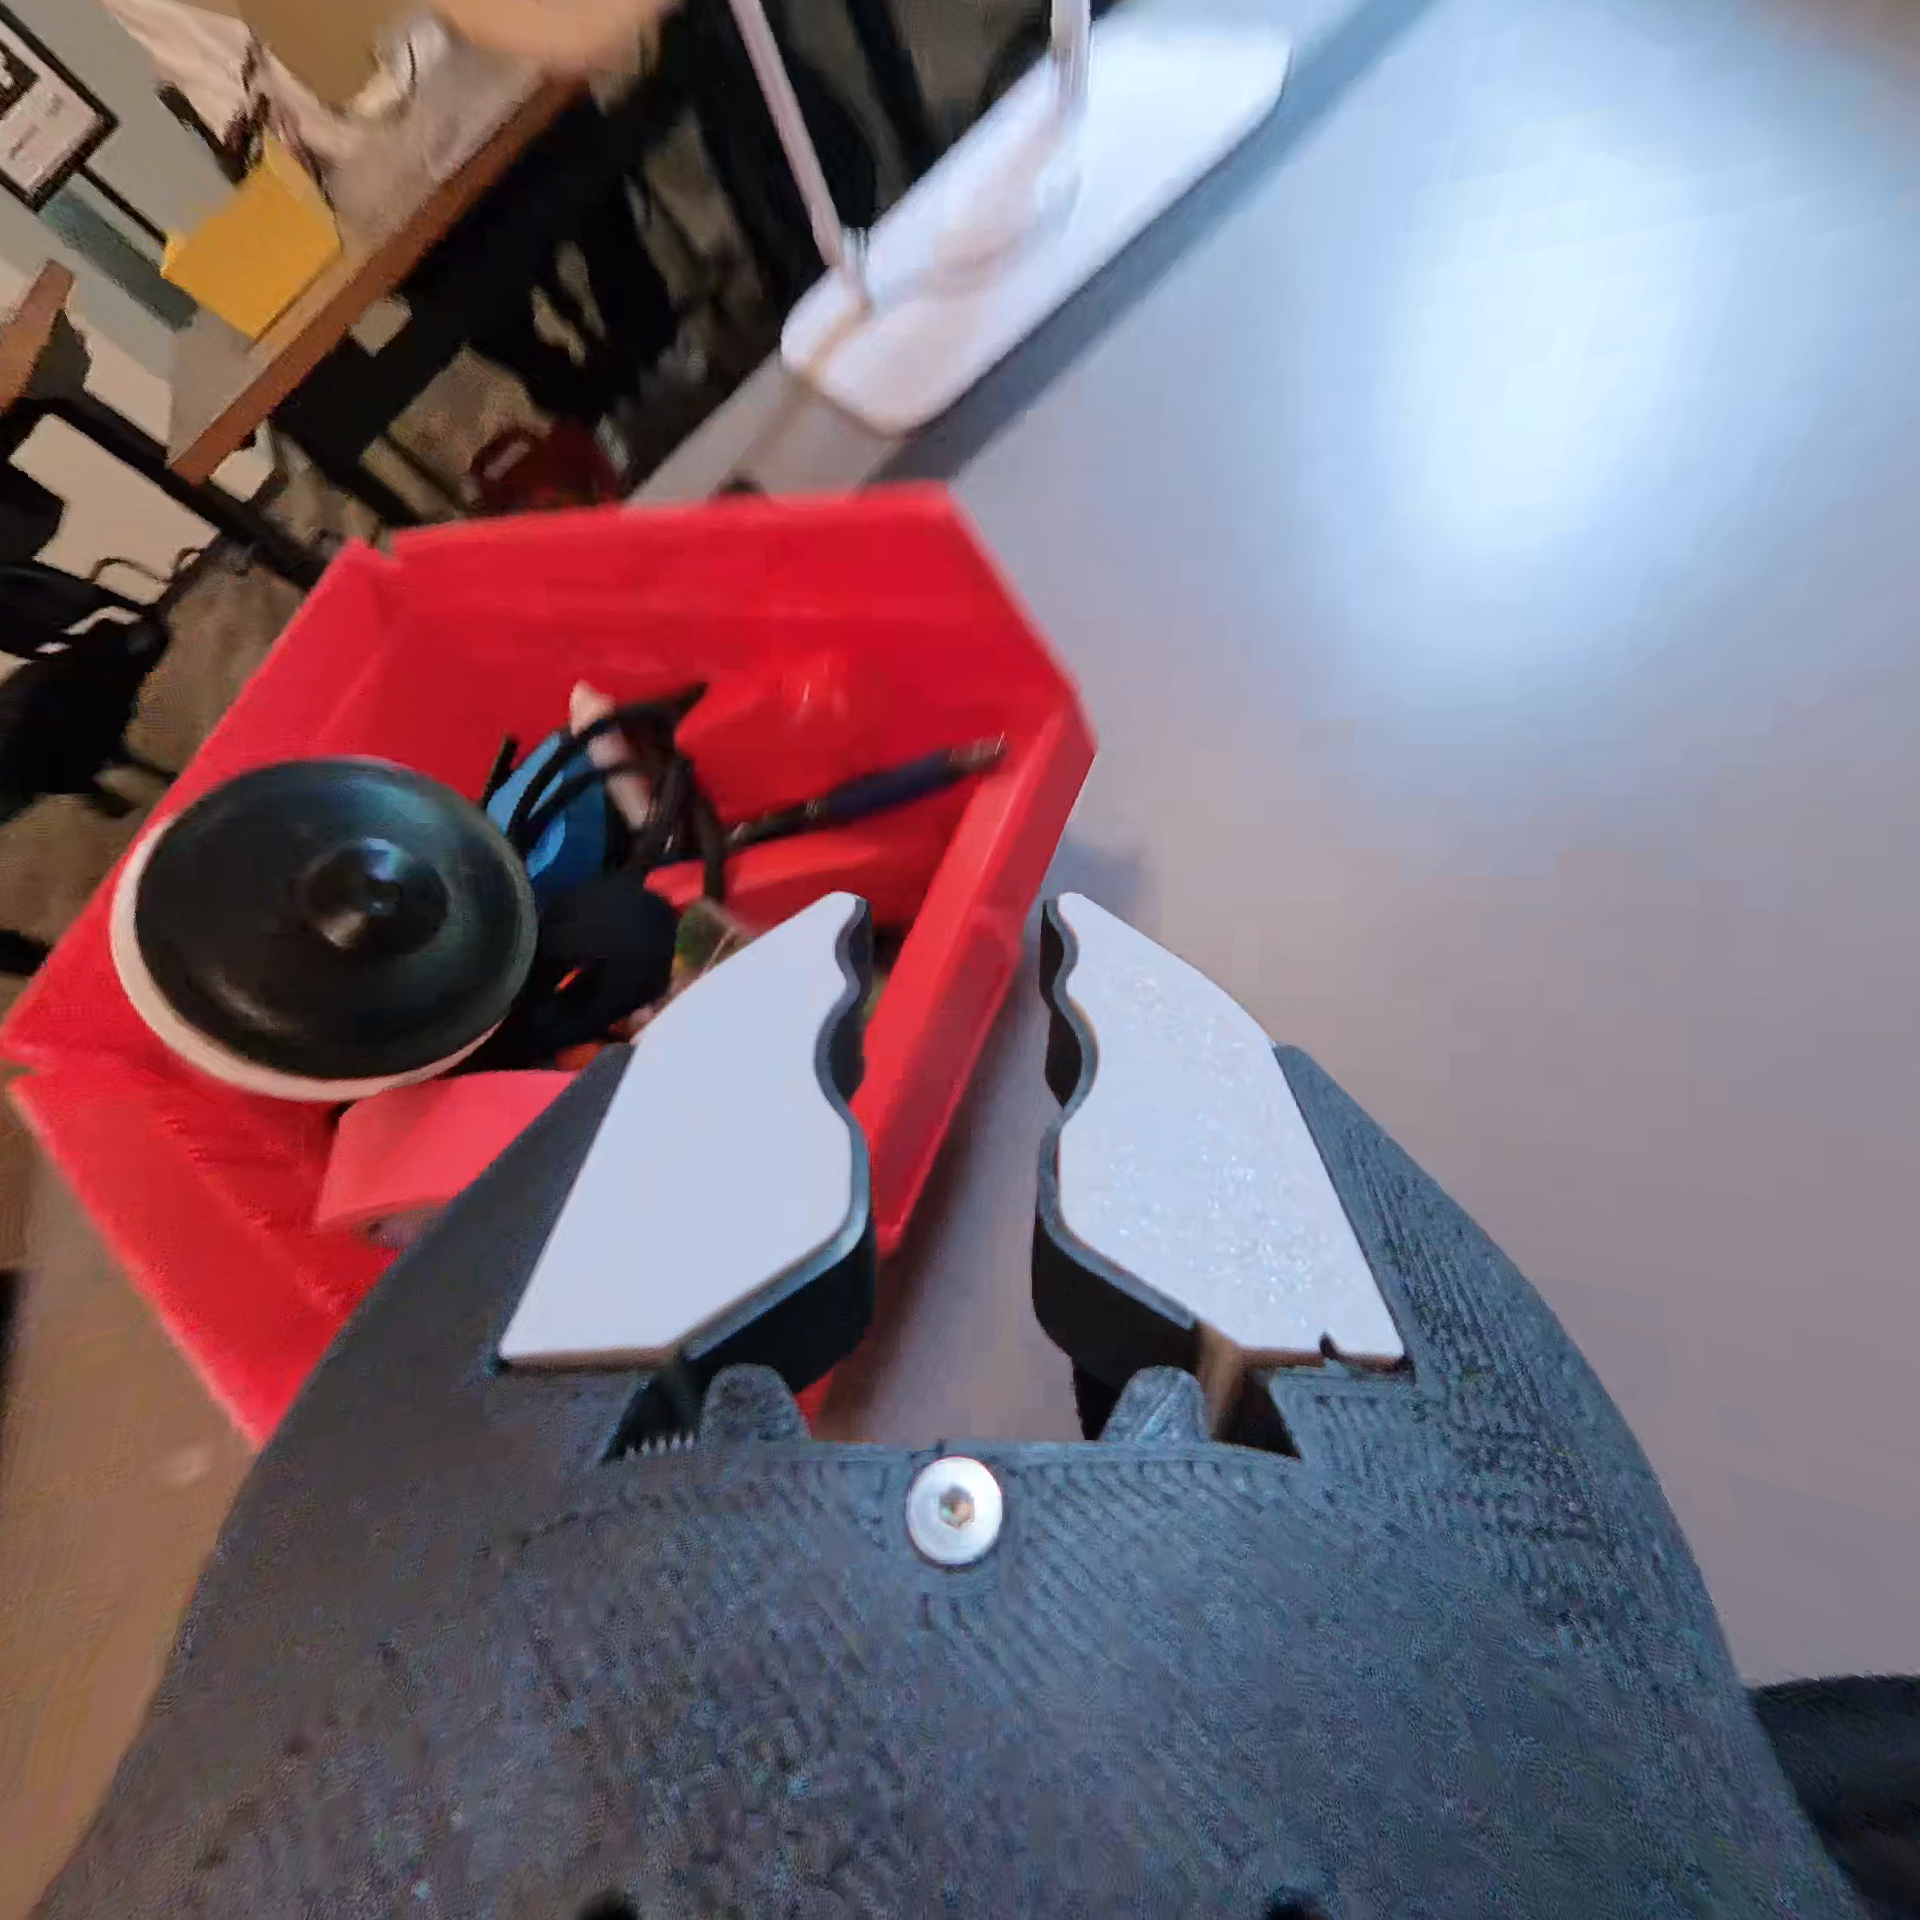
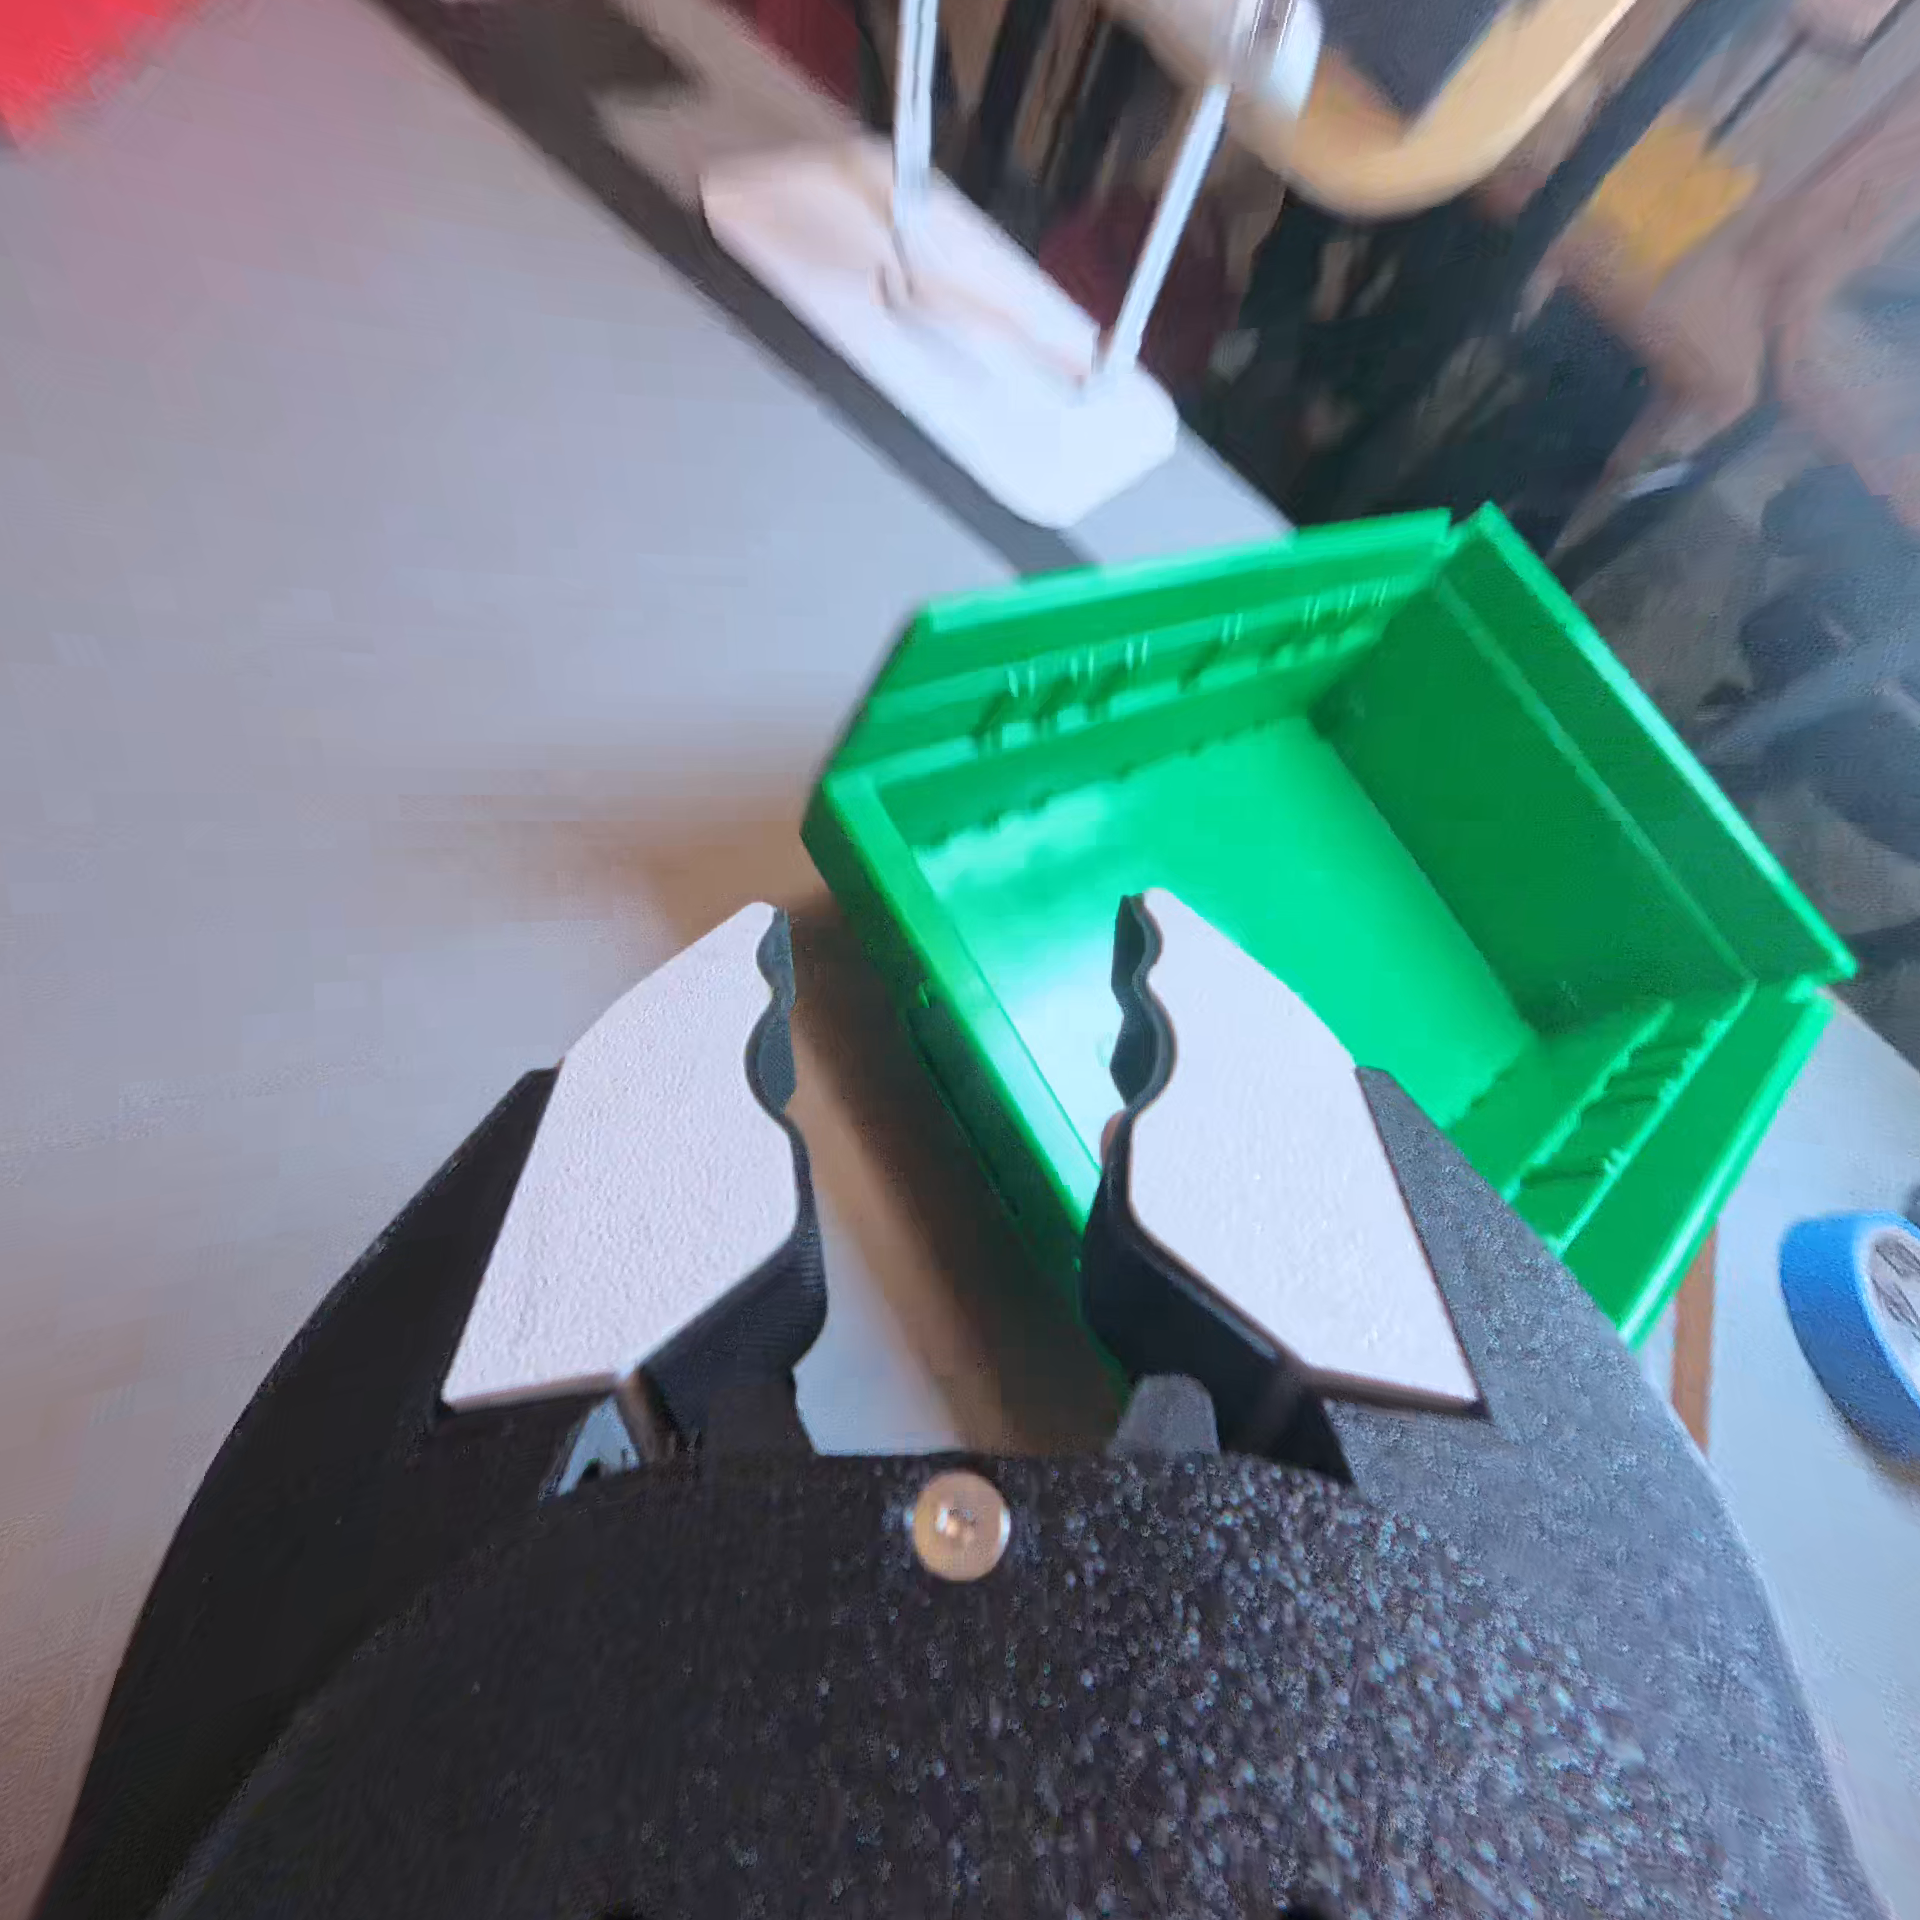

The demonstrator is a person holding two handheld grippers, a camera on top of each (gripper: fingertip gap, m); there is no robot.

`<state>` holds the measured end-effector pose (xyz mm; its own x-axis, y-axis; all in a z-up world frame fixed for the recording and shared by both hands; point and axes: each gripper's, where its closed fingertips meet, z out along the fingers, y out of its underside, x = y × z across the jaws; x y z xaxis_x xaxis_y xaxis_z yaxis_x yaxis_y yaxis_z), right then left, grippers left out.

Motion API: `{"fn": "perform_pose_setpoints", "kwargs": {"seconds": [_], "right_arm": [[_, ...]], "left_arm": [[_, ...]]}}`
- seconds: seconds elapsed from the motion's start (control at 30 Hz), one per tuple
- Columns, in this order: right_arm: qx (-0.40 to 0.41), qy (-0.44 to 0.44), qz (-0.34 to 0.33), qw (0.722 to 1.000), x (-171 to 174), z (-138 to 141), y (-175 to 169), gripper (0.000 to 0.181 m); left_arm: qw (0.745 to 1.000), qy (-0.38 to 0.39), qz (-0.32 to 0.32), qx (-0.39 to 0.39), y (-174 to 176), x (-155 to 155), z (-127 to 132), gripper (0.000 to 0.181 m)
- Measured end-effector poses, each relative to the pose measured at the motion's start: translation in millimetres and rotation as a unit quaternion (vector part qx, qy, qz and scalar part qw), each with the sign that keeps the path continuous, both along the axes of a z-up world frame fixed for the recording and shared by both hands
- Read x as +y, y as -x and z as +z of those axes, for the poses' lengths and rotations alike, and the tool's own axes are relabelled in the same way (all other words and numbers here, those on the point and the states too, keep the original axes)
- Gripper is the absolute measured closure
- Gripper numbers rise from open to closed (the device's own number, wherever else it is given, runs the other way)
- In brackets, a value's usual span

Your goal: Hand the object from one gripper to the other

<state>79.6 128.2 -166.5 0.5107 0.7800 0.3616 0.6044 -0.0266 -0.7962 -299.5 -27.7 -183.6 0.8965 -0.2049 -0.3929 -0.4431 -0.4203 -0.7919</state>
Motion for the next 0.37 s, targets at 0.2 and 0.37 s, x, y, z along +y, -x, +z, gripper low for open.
{"fn": "perform_pose_setpoints", "kwargs": {"seconds": [0.2, 0.37], "right_arm": [[0.258, -0.098, 0.021, 0.961, -41.9, 131.0, 38.5, 0.132], [0.401, -0.124, -0.047, 0.906, -37.0, 186.7, 25.2, 0.133]], "left_arm": [[0.974, -0.175, 0.000, -0.147, -47.4, 16.2, 110.6, 0.155], [0.934, -0.263, 0.059, -0.233, -43.3, 34.5, 149.3, 0.148]]}}
